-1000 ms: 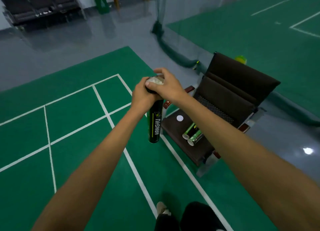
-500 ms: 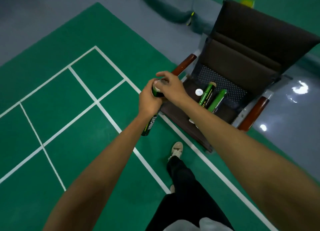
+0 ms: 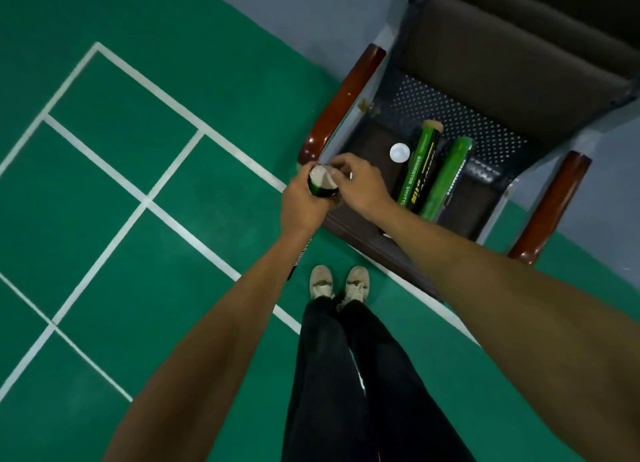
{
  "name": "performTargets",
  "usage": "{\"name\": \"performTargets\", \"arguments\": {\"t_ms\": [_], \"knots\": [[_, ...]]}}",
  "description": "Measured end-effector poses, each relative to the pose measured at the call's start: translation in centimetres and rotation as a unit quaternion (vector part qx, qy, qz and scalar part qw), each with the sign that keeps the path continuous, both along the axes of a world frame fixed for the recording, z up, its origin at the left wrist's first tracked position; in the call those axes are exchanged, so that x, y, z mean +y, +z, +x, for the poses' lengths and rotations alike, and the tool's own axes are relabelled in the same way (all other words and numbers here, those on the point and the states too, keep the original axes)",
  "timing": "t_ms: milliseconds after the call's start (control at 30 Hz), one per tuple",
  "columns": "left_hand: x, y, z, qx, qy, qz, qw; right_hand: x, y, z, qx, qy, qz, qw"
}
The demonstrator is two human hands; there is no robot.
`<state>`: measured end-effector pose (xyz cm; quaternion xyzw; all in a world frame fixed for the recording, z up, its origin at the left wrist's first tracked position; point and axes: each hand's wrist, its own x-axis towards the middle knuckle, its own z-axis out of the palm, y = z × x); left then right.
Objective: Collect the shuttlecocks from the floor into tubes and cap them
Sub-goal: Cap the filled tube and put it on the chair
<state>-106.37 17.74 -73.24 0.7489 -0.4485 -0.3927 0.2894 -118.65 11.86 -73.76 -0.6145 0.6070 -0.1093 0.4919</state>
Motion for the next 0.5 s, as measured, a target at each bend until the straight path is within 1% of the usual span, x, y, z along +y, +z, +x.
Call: {"name": "performTargets", "arguments": {"t_ms": [200,400,500], "knots": [[-3.5,-9.6,0.9,-0.039,-0.062,0.117,0.990,-3.2,-10.0,-1.7,0.135,0.044,0.050,0.989],[-5.1,-17.7,1.5,-0.064,-0.104,0.177,0.977,-5.8,-18.8,-2.4,0.246,0.127,0.055,0.959],[-5.5,-21.1,1.3,-0.069,-0.116,0.201,0.970,-6.6,-22.9,-2.7,0.277,0.149,0.053,0.948]]}}
